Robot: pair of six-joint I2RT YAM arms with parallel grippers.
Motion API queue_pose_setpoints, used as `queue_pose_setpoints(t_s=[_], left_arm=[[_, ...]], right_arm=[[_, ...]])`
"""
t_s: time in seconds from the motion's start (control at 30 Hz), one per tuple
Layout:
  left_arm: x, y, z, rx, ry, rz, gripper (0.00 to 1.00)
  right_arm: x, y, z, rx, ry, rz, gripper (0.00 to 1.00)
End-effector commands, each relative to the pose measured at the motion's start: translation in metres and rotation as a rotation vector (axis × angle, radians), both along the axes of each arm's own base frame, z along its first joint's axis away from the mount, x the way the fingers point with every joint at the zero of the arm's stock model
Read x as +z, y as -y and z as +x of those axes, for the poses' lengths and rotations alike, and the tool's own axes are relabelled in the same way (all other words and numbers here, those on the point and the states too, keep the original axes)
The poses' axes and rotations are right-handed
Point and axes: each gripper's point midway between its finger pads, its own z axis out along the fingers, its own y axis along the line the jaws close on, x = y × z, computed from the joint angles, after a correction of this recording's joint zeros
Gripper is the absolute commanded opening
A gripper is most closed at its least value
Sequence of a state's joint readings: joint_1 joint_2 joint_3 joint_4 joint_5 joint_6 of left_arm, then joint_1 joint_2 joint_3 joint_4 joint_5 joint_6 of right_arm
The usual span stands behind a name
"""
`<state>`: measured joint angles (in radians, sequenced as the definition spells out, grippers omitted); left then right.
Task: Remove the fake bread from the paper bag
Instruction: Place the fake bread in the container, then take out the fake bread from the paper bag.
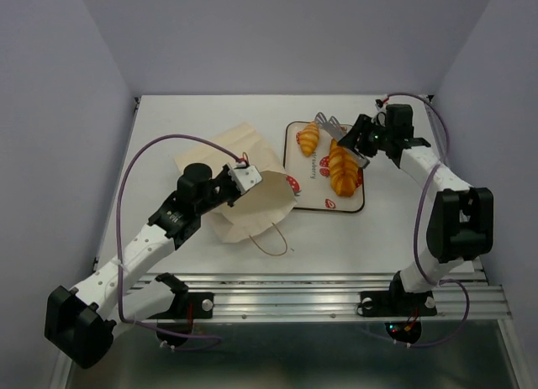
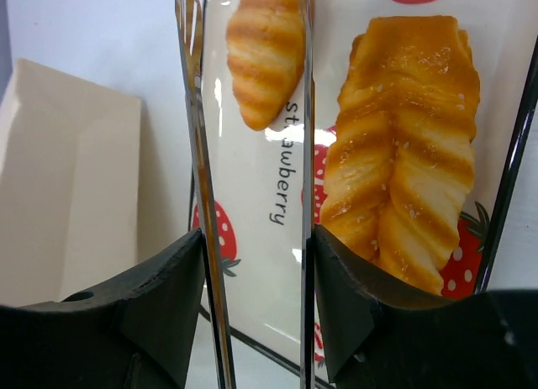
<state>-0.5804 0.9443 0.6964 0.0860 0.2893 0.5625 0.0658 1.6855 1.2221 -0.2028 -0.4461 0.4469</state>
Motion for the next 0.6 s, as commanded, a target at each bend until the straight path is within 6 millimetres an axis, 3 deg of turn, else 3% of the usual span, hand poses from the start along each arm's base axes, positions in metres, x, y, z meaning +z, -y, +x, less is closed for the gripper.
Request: queue_pose_setpoints(t_s=[0.0, 0.13, 0.17, 0.23, 0.27, 0.37, 0.43, 0.57], left_arm=[[0.032, 0.008, 0.003, -0.056, 0.115, -0.035, 0.00], [0.033, 0.012, 0.002, -0.092, 0.134, -0.019, 0.00], [0.034, 0.012, 0.002, -0.096, 0.141, -0.019, 0.00], [0.033, 0.012, 0.005, -0.099, 0.148, -0.010, 0.00], [0.034, 0.014, 0.004, -0.110, 0.147, -0.009, 0.00], [0.033, 0.017, 0.003, -0.135, 0.150, -0.007, 0.00], [0.030, 0.018, 0.003, -0.138, 0.140, -0.008, 0.00], [0.029, 0.019, 0.004, -0.139, 0.135, -0.023, 0.00]], right_arm=[[0.052, 0.002, -0.011, -0.009, 0.136, 0.018, 0.53], [0.076, -0.002, -0.032, 0.014, 0.188, 0.046, 0.52], [0.072, -0.002, -0.041, 0.016, 0.179, 0.050, 0.52], [0.088, -0.006, -0.062, 0.047, 0.216, 0.077, 0.52], [0.079, -0.008, -0.074, 0.058, 0.198, 0.083, 0.52], [0.087, -0.017, -0.112, 0.135, 0.208, 0.122, 0.52], [0.080, -0.023, -0.138, 0.189, 0.176, 0.154, 0.52], [0.071, -0.021, -0.188, 0.224, 0.118, 0.136, 0.52]])
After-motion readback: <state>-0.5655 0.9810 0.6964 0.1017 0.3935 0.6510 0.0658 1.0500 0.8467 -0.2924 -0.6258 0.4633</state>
